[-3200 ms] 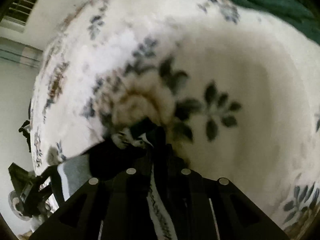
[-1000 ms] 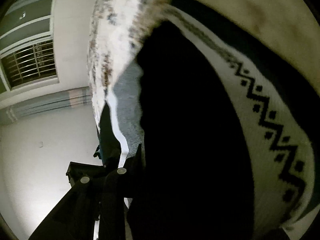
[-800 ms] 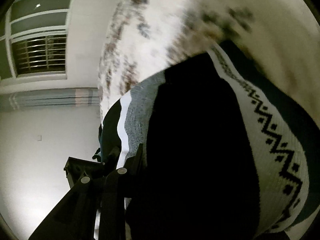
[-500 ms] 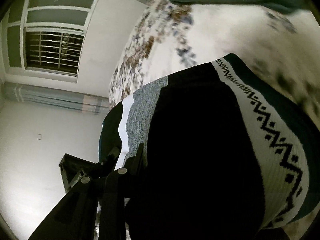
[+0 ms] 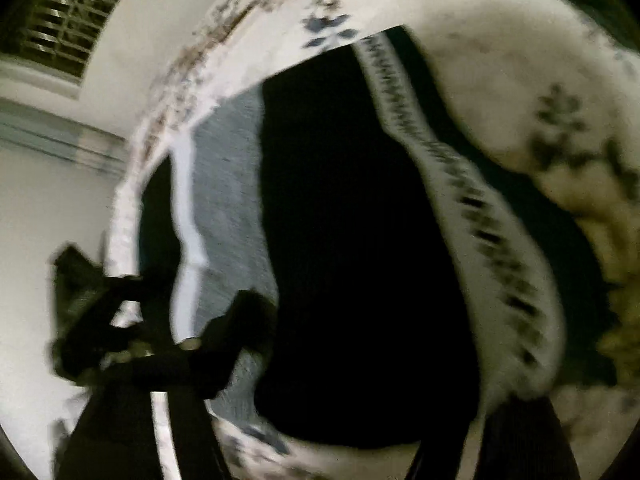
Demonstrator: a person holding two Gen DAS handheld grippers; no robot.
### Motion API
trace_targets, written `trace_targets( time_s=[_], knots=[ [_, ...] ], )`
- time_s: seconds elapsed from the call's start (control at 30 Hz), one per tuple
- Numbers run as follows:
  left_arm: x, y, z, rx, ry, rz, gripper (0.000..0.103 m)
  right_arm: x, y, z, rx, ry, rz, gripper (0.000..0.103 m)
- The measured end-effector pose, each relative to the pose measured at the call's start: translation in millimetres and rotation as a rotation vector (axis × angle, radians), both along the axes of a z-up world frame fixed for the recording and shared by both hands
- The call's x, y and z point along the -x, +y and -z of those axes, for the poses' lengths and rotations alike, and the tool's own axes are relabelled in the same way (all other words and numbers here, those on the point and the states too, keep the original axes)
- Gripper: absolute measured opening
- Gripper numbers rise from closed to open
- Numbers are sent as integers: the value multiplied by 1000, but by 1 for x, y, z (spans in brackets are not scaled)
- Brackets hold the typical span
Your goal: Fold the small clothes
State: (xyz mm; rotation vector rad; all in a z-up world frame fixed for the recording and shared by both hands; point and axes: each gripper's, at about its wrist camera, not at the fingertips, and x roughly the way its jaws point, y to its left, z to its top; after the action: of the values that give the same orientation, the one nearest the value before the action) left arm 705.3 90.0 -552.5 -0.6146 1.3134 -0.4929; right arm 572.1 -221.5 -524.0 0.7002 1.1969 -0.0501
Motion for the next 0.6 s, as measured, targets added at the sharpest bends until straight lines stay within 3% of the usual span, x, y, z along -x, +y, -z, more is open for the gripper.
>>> trace_targets(
  time_s=[0.03,0.07,0.1,0.17,0.23,0.27,0.4,0.6],
  knots=[
    [8,-5,-11,-61,-39,-1,59,4,-2,-3,45,22,0,78],
    [13,-9,-18,-115,-59,-3,68,4,-4,-6,102,46,-2,81],
    [16,-14,-26,-179,-87,-7,71,4,-5,-11,159,67,-11,84],
    [33,-23,-42,-282,-143,-13,72,7,-2,-22,271,98,-41,93],
    [49,-29,-55,-373,-186,-17,86,18,-1,-28,372,118,-57,101],
    [55,-28,-59,-396,-201,-18,99,22,-1,-35,418,119,-52,103],
    [82,-31,-86,-506,-266,-38,101,37,0,-65,530,115,-28,103],
    [114,-32,-132,-559,-275,-52,101,63,9,-131,626,74,-41,103]
  ],
)
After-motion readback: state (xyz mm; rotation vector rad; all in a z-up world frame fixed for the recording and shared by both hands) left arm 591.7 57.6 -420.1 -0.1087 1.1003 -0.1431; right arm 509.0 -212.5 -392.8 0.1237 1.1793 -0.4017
